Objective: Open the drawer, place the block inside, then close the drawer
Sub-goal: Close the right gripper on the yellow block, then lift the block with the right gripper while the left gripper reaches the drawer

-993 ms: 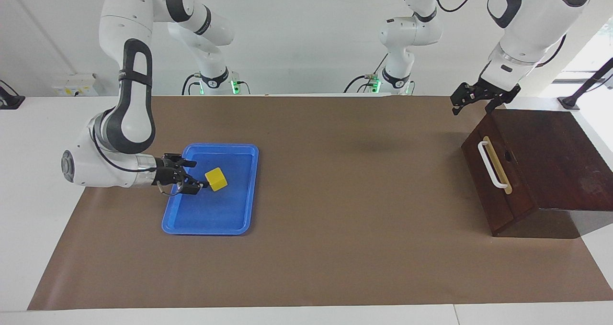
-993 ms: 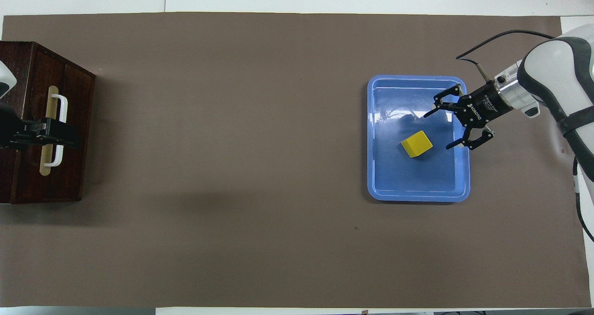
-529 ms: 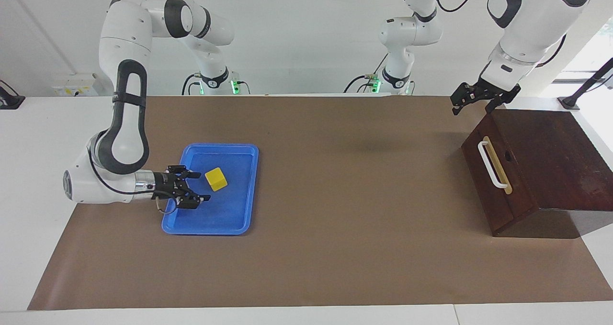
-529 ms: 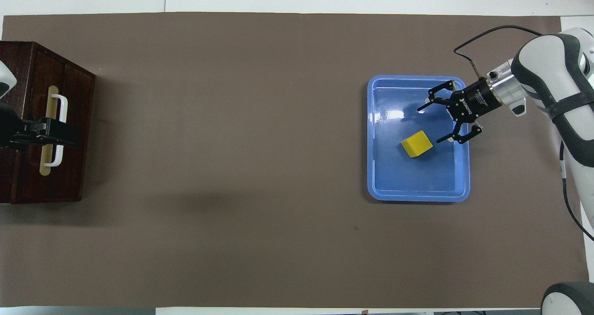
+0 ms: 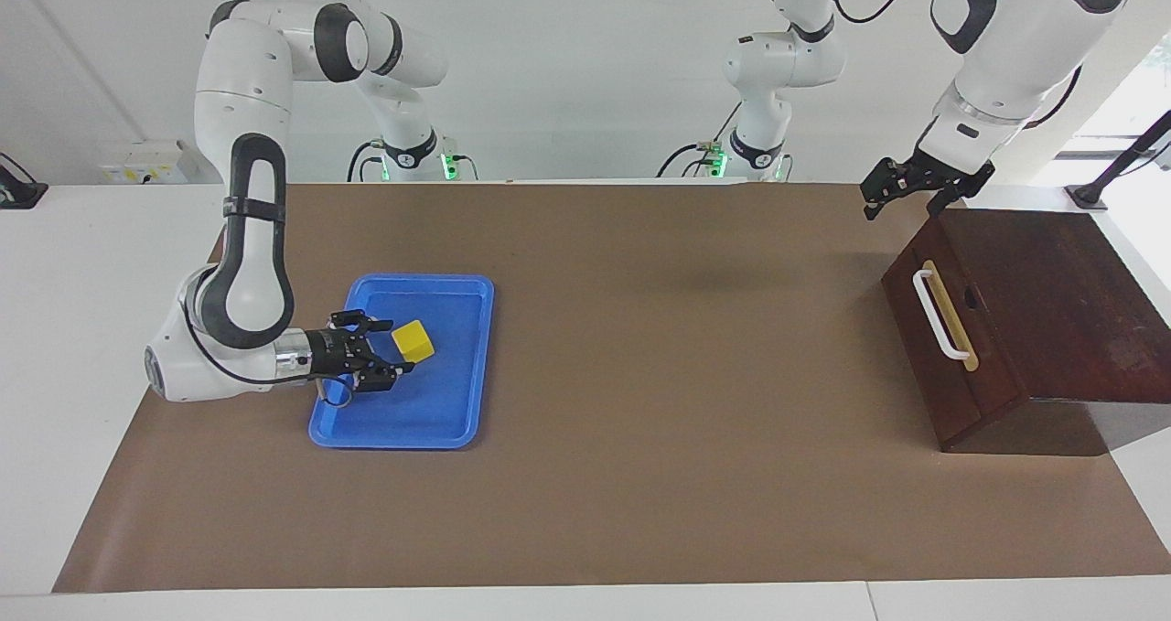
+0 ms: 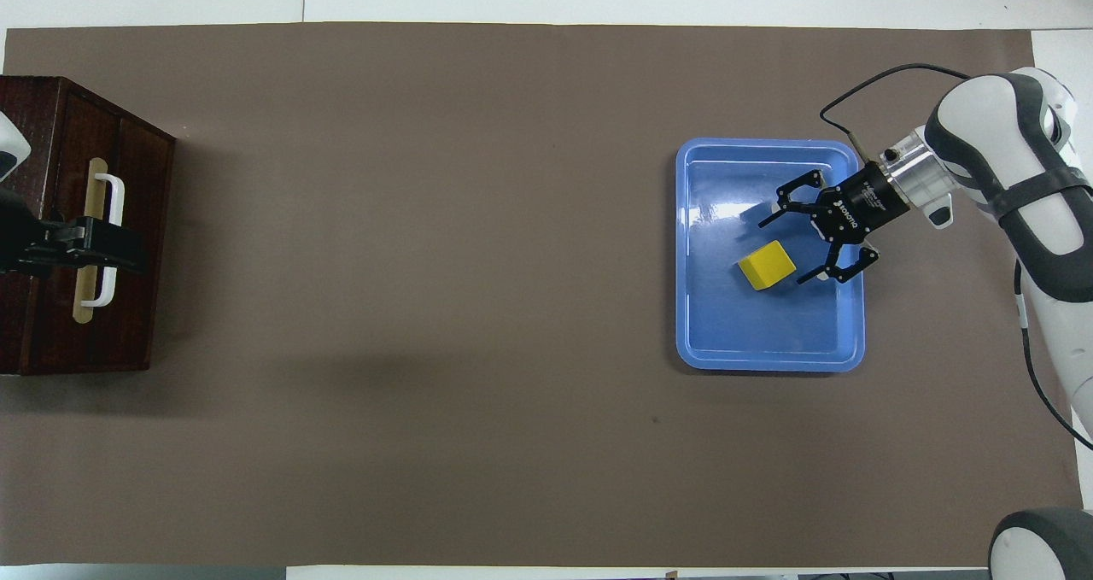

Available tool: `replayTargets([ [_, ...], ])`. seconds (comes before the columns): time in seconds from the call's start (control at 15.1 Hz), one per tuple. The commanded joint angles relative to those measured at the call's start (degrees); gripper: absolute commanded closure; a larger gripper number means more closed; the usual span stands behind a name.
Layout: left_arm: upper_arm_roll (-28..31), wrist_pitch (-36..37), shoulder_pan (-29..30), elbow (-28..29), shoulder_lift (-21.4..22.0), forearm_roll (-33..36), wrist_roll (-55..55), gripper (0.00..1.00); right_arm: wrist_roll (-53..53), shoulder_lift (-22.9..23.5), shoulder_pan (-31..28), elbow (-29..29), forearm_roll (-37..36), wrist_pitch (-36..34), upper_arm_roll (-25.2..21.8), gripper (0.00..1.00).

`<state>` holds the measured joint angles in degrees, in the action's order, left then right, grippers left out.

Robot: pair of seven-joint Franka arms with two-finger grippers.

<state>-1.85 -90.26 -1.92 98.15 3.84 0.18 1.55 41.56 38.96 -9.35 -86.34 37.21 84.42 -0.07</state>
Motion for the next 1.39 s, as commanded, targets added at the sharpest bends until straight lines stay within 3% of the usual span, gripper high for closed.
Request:
replayTargets([
  [0.0, 0.09, 0.44, 0.25, -0.15, 0.47, -0.98, -0.23, 0.0, 0.98, -0.12, -0.58, -1.11, 1.46, -0.49, 0.24, 0.0],
  [0.2, 0.18, 0.52, 0.25, -0.15, 0.47, -0.98, -0.23, 0.0, 1.07, -0.2, -0.66, -1.11, 1.46, -0.48, 0.24, 0.0],
  [0.53, 0.09, 0.44, 0.25, -0.15, 0.47, -0.98, -0.23, 0.0, 1.07, -0.64, -0.58, -1.11, 1.46, -0.22, 0.16, 0.24],
  [0.79, 0.18, 0.44, 0.25, -0.15, 0.47, -0.98, -0.23, 0.0, 1.25, -0.82, -0.58, -1.2, 1.55, 0.22, 0.07, 0.73],
  [0.99, 0.09, 0.52, 0.25, -0.15, 0.47, -0.98, -0.23, 0.0, 1.68, -0.91, -0.66, -1.11, 1.64, 0.83, 0.07, 1.0],
  [1.32, 0.09, 0.44, 0.25, -0.15, 0.47, -0.98, -0.23, 0.0, 6.16, -4.23, 0.21, -0.94, 2.08, 3.64, 0.16, 1.0],
])
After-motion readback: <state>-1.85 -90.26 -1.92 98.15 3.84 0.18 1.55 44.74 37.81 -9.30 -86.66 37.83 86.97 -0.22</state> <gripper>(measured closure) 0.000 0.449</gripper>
